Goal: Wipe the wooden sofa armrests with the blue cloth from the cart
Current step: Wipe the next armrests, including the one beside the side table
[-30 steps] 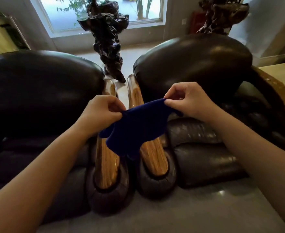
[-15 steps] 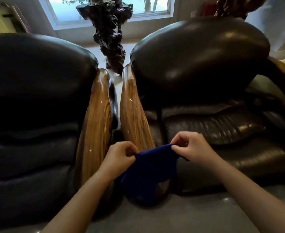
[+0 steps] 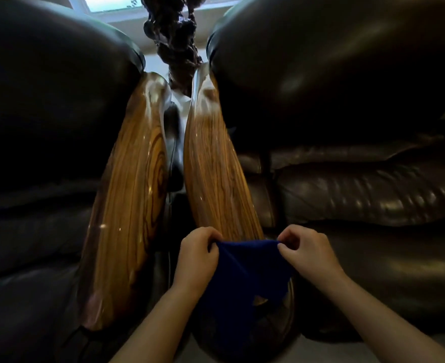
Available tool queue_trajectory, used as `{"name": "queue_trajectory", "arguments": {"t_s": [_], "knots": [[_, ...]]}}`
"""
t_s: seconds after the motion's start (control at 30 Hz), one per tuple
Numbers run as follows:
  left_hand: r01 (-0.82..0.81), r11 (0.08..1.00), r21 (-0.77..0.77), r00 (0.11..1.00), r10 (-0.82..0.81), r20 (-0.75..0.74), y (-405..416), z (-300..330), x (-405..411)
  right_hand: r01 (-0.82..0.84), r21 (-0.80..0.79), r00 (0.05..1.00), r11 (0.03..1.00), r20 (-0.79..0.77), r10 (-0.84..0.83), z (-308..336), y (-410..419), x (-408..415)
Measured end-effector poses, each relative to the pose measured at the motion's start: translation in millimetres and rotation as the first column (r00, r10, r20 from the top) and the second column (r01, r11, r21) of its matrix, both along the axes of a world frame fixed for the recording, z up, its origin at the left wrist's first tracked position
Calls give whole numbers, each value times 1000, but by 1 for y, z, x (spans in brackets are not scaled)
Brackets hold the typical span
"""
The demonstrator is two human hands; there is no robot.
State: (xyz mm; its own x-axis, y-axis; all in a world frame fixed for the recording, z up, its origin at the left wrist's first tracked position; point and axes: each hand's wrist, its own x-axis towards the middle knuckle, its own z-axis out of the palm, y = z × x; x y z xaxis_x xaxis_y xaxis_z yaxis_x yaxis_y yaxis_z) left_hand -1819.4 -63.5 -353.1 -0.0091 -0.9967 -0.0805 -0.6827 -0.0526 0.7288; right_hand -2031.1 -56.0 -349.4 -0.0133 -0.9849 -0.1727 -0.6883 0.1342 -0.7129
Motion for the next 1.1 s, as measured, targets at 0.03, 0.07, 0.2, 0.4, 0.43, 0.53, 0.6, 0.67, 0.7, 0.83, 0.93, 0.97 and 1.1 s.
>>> {"name": "queue_trajectory", "arguments": {"t_s": [0.03, 0.07, 0.2, 0.4, 0.43, 0.53, 0.6, 0.67, 0.7, 0.83, 0.93, 0.97, 1.1], "knots": [[-46, 997, -57, 999, 46, 2, 0, -10, -1, 36, -25, 999, 999, -16, -37, -9, -2, 4], [-83, 990, -112, 996, 84, 6, 0, -19, -2, 69, -52, 997, 996, -26, -70, -16, -5, 7], [-244, 937, -251, 965, 261, 37, 2, -49, -13, 170, -169, 978, 971, -88, -187, -38, -16, 25], [-412, 798, -440, 902, 427, -70, 18, -74, -34, 221, -442, 952, 869, -94, -290, -71, 18, 56], [-371, 831, -416, 922, 382, -58, 25, -81, -37, 167, -397, 965, 902, -122, -232, -79, 23, 62], [-263, 908, -325, 953, 298, 63, 32, -101, -43, 124, -248, 978, 961, -132, -160, -99, 21, 80], [-288, 907, -307, 940, 329, 92, 23, -106, -43, 198, -238, 964, 951, -125, -232, -102, 13, 88], [-320, 896, -307, 925, 365, 103, 10, -104, -42, 236, -282, 945, 930, -154, -287, -100, 1, 95], [-327, 894, -306, 921, 374, 107, 5, -102, -41, 225, -306, 939, 925, -185, -289, -99, -5, 97], [-331, 891, -311, 918, 380, 113, -21, -95, -33, 149, -331, 933, 932, -264, -243, -91, -36, 102], [-344, 883, -320, 905, 403, 138, -43, -88, -28, 131, -329, 933, 935, -279, -229, -83, -58, 107], [-345, 880, -326, 901, 408, 150, -51, -85, -26, 127, -329, 932, 936, -283, -226, -80, -66, 109], [-309, 887, -343, 899, 390, 200, -85, -73, -18, 132, -329, 932, 935, -279, -230, -67, -100, 116]]}}
